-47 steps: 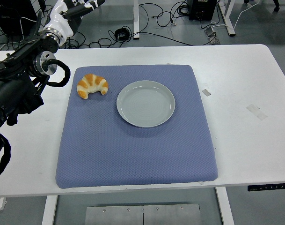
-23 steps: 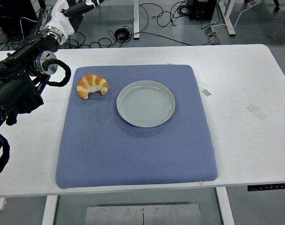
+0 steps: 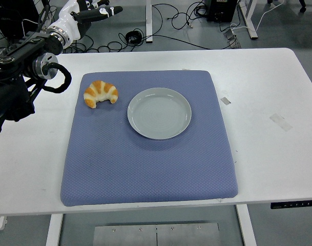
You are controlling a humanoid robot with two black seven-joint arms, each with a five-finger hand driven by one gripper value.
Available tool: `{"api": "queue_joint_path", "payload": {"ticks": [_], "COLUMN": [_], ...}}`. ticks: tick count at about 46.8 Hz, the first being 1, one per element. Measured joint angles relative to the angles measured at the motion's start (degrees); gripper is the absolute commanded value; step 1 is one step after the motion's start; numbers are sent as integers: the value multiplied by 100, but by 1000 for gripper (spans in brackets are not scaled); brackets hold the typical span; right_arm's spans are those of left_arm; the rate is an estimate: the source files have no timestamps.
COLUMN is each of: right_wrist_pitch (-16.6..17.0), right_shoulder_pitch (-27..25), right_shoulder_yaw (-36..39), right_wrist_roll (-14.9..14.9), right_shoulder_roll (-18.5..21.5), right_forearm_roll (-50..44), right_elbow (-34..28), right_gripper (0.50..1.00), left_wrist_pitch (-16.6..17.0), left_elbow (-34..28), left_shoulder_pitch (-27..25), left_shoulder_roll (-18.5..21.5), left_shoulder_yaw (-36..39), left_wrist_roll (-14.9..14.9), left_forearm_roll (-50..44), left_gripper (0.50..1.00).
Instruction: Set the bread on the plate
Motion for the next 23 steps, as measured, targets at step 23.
{"api": "queue_joint_path", "payload": {"ticks": [23], "right_wrist_pitch": [1], "right_shoulder_pitch": [3], "right_shoulder_yaw": [0], "right_wrist_roll": [-1], "right_shoulder_roll": [0], "right_forearm_roll": [0], "right_elbow": [0], "right_gripper": [1000], "left_wrist_pitch": [731], "left_elbow": [-3523], "left_shoulder_pitch": [-461], "left_shoulder_roll": [2233], "left_shoulder_yaw": [1381], "left_wrist_roll": [-37], "left_forearm_roll": [733], "left_gripper": [977]}}
